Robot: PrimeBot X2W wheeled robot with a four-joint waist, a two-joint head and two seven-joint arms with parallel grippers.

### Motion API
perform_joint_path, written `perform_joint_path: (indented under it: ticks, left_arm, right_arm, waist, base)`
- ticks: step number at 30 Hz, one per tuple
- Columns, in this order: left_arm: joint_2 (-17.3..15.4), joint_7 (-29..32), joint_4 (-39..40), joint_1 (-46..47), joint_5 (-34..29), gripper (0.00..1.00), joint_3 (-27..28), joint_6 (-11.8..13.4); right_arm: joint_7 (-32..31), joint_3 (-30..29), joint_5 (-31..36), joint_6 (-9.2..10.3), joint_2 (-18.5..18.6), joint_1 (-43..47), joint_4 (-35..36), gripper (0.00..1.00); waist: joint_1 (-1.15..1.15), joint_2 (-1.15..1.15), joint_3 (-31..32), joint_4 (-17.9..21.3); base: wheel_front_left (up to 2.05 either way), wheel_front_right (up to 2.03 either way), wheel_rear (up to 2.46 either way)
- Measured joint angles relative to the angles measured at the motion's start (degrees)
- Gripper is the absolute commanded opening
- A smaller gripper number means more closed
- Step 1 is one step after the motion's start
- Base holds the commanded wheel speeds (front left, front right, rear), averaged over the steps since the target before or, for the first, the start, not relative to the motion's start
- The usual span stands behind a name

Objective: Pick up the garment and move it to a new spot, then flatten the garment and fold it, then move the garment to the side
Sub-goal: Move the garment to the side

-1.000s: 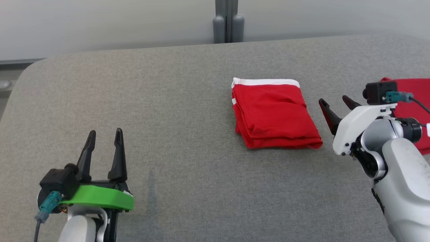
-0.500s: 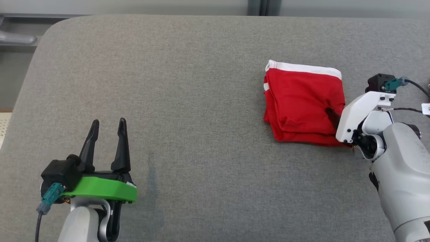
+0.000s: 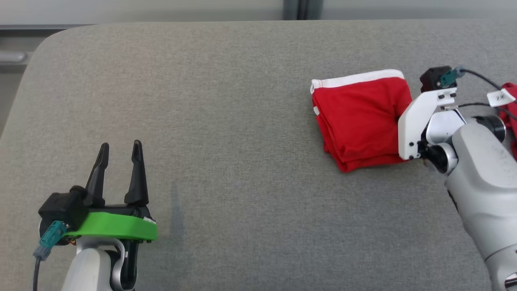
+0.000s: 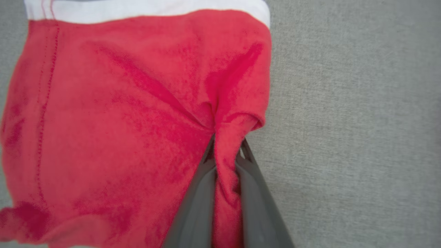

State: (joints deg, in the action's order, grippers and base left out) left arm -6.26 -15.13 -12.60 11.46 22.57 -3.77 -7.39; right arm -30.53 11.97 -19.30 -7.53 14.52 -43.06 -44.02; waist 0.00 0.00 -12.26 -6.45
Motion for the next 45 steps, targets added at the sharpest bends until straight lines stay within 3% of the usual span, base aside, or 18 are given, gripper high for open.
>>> perform_joint_path:
  ticks: [10,19,27,35,36,37,45]
  left_arm:
    - [-0.09,0.00,2.96,0.16,-0.98,1.00,1.31,0.00]
    - [-1.57,0.00,4.80,2.73,-1.51,1.00,-0.18,0.00]
    - [-3.78,0.00,5.82,6.25,-1.56,1.00,-2.57,0.00]
    - [-5.97,0.00,6.64,8.65,-1.60,1.00,-3.74,0.00]
    - [-6.06,0.00,6.68,8.76,-1.62,1.00,-3.68,0.00]
    - [-6.27,0.00,6.76,8.82,-1.62,1.00,-3.67,0.00]
    - [-5.94,0.00,5.93,8.03,-1.64,1.00,-3.12,0.00]
  right_arm:
    - [-5.67,11.25,-4.98,0.00,12.11,-4.83,11.10,0.00]
    - [0.57,12.88,-3.56,0.00,19.87,-7.47,10.32,0.00]
    - [10.55,9.80,-0.86,-0.01,25.55,-9.15,3.82,0.00]
    - [18.23,0.59,2.56,-0.01,26.22,-8.44,-4.19,0.00]
    - [18.75,-0.46,3.12,-0.01,26.10,-8.17,-5.17,0.07]
    - [20.61,-3.13,4.72,-0.01,25.48,-7.47,-7.38,1.00]
    - [27.83,-8.95,11.69,-0.01,22.38,-6.23,-10.14,1.00]
  waist:
    - [0.00,0.00,-0.30,8.52]
    - [0.00,0.00,-3.52,15.13]
    - [0.00,0.00,-9.88,16.65]
    - [0.00,0.00,-15.52,15.38]
    - [0.00,0.00,-15.88,15.07]
    - [0.00,0.00,-16.42,14.26]
    - [0.00,0.00,-14.48,12.95]
  base:
    - [0.00,0.00,0.00]
    - [0.00,0.00,0.00]
    - [0.00,0.00,0.00]
    - [0.00,0.00,0.00]
    - [0.00,0.00,0.00]
    - [0.00,0.00,0.00]
    - [0.00,0.00,0.00]
